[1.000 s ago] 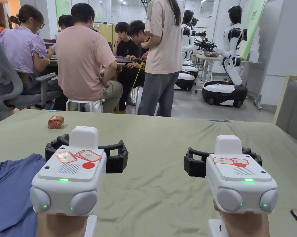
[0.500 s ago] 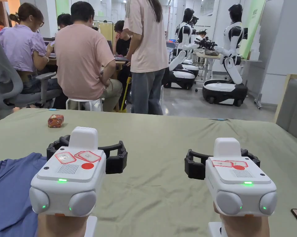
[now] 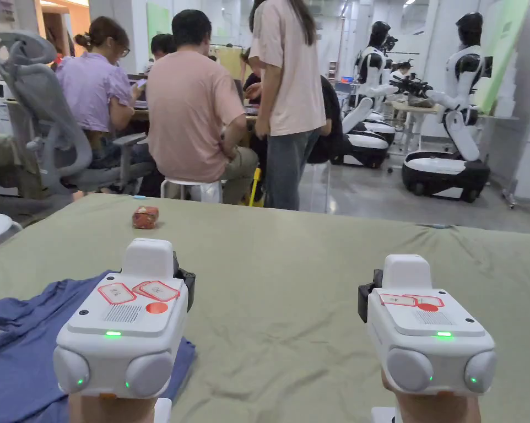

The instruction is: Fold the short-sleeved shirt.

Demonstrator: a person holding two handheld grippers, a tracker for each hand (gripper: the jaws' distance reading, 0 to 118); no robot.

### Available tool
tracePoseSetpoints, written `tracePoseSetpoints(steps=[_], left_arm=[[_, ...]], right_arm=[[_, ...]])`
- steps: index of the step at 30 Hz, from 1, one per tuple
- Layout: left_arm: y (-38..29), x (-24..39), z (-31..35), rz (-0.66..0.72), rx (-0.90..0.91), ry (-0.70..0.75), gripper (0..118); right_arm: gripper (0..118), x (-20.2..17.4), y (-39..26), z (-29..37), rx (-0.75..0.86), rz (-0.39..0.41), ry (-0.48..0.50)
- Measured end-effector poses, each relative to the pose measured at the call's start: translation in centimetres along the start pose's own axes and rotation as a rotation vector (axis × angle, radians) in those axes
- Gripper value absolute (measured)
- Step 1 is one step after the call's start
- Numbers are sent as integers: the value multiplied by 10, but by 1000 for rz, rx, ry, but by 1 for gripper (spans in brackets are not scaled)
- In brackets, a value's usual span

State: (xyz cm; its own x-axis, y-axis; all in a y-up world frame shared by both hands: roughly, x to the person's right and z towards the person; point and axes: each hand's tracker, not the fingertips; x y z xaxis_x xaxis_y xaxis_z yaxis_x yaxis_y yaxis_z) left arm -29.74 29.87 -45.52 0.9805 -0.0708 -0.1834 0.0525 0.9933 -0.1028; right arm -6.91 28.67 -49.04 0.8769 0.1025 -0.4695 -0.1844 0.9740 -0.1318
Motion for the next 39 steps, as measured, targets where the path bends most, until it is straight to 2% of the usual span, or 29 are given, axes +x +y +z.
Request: tracePoseSetpoints(steps=[8, 12, 16, 21, 24, 26, 27, 30, 31, 32, 34, 35, 36, 37, 38, 39], left_arm=[[-29, -126, 14, 48, -90, 272, 0], [-58, -153, 5, 52, -181, 294, 0], [-76, -145, -37, 69, -284, 187, 0], [-101, -117, -156, 42, -478, -24, 0], [-122, -102, -229, 10, -633, -92, 0], [-132, -102, -263, 45, -686, -131, 0], [-135, -100, -274, 67, -694, -115, 21], [-147, -96, -306, 104, -705, -113, 118], [-154, -94, -313, 115, -725, -125, 114], [-162, -93, -319, 129, -745, -158, 103], [-178, -85, -329, 93, -739, -150, 98], [-187, -82, -328, 59, -768, -148, 90], [-197, -80, -330, 21, -840, -148, 69], [-201, -79, -324, 6, -792, -133, 55], [-195, -82, -320, 49, -742, -146, 52], [-190, -88, -318, 106, -772, -122, 26]], right_arm=[[0, -130, 2, -52, -3, 58, 300], [0, -147, -5, -91, -29, 52, 347], [0, -139, -14, -125, -72, 54, 340], [0, -108, -28, -156, -114, 82, 325], [0, -93, -34, -182, -140, 90, 303], [0, -82, -49, -170, -158, 97, 269], [0, -76, -51, -176, -164, 99, 262], [0, -58, -58, -171, -179, 97, 222], [0, -52, -60, -174, -185, 96, 213], [0, -47, -62, -177, -191, 91, 206], [0, -33, -68, -170, -197, 83, 191], [0, -27, -70, -170, -199, 82, 184], [0, -21, -72, -166, -199, 82, 175], [0, -15, -73, -161, -202, 80, 166], [0, -8, -74, -159, -205, 75, 158], [0, -1, -75, -156, -206, 68, 148]])
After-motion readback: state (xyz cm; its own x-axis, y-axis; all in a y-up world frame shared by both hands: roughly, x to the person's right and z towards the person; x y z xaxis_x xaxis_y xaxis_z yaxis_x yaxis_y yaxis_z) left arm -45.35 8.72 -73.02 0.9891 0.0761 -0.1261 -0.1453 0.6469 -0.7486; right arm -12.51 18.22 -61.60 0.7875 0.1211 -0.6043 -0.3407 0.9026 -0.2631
